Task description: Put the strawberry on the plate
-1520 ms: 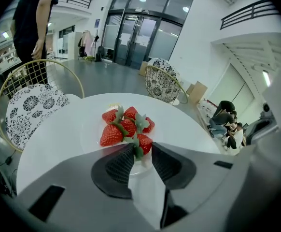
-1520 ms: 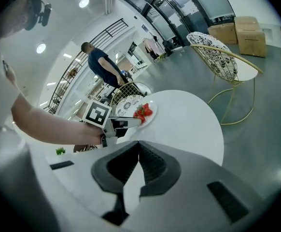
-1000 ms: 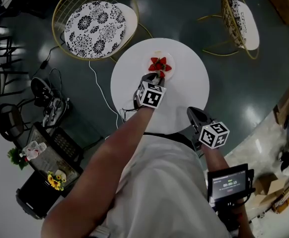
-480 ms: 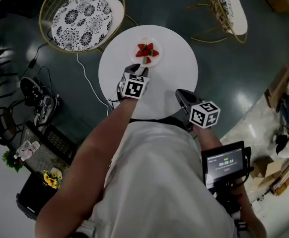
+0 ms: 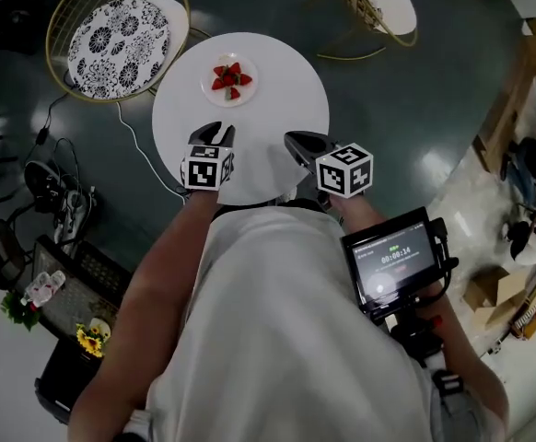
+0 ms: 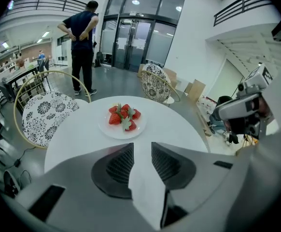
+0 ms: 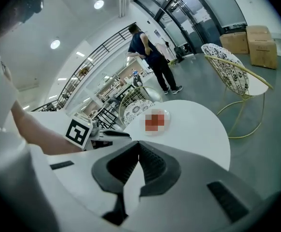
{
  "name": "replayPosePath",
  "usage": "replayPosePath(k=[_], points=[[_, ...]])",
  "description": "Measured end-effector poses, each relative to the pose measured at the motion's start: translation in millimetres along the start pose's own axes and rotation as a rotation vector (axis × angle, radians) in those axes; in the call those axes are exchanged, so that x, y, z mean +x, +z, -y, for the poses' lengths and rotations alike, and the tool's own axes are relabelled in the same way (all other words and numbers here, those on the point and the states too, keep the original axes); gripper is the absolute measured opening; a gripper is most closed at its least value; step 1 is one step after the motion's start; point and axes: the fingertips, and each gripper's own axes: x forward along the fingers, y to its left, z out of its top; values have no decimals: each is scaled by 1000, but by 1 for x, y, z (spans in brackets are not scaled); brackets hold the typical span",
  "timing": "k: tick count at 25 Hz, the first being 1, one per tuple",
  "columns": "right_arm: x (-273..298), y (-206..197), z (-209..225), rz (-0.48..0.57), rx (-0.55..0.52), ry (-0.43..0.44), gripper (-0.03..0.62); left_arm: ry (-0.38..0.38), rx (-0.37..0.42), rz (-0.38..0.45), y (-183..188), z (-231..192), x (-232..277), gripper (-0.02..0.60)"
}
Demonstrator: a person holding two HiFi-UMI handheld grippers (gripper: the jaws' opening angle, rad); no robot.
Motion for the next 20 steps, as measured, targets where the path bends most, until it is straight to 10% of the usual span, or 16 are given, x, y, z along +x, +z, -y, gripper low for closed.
replayPosePath(k=[20], points=[[-90,-4,-87,136,-216,195,8,-2,5,352,-8,99,-153,8]])
